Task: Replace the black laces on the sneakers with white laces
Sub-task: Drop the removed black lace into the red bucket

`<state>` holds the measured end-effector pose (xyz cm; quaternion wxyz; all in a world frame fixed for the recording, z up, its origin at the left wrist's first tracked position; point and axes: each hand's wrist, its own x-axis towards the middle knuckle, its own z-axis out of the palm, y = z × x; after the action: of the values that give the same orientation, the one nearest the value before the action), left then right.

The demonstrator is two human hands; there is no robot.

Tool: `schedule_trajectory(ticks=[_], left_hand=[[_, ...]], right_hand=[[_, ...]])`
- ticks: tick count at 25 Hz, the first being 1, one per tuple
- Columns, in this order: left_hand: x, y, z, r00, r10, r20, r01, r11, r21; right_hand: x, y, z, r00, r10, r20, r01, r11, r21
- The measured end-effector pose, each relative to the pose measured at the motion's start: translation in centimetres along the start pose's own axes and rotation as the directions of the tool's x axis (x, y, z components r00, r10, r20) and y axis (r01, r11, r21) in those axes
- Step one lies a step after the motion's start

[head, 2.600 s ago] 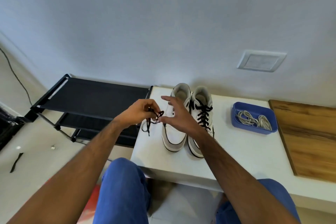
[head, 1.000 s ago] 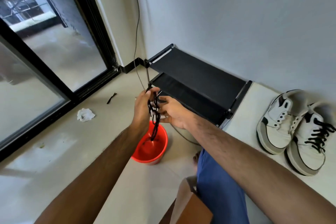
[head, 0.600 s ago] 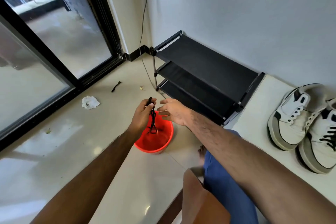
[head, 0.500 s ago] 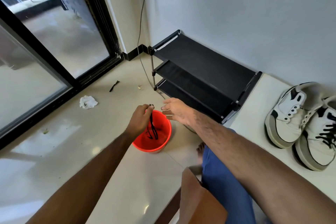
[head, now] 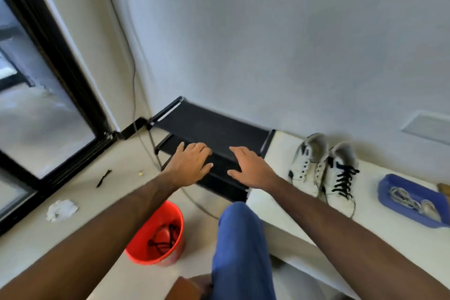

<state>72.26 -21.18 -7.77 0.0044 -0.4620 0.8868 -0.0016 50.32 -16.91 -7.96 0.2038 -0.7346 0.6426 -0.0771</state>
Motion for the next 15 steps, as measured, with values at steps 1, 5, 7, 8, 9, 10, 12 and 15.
schedule_trajectory(ticks=[1,5,7,8,9,10,12,15], left_hand=[[1.9,1.7,-1.6,0.999,0.048,-0.004,-0.048,0.998,0.037],[9.0,10.1,-7.0,0.973,0.231,-0.014,-0.227,0.964,0.139],[11.5,14.4,-8.1,0.957,0.291,-0.004,-0.286,0.943,0.168],[12.6,16.5,-8.1,0.951,0.308,0.002,-0.304,0.937,0.173],[13.6,19.1,-7.8,0.946,0.325,0.002,-0.321,0.933,0.166],[14.2,21.3,-7.3,0.943,0.334,0.004,-0.331,0.932,0.15],[15.0,26.3,-5.8,0.926,0.378,-0.002,-0.377,0.923,0.077],[15.4,33.0,-2.6,0.88,0.475,0.015,-0.475,0.88,0.0]], right_hand=[[-1.1,1.5,-1.4,0.999,-0.009,-0.046,0.007,0.999,-0.041],[-5.8,8.1,-7.1,0.981,0.053,-0.184,-0.07,0.994,-0.088],[-8.3,11.5,-9.2,0.967,0.105,-0.23,-0.126,0.989,-0.077],[-9.7,13.2,-9.9,0.959,0.132,-0.253,-0.154,0.986,-0.07],[-11.3,15.3,-10.5,0.948,0.163,-0.273,-0.186,0.981,-0.061],[-12.7,17.1,-10.7,0.938,0.193,-0.289,-0.214,0.976,-0.042],[-16.0,21.4,-10.7,0.912,0.294,-0.288,-0.298,0.954,0.028],[-20.4,27.5,-9.4,0.876,0.41,-0.254,-0.399,0.912,0.097]])
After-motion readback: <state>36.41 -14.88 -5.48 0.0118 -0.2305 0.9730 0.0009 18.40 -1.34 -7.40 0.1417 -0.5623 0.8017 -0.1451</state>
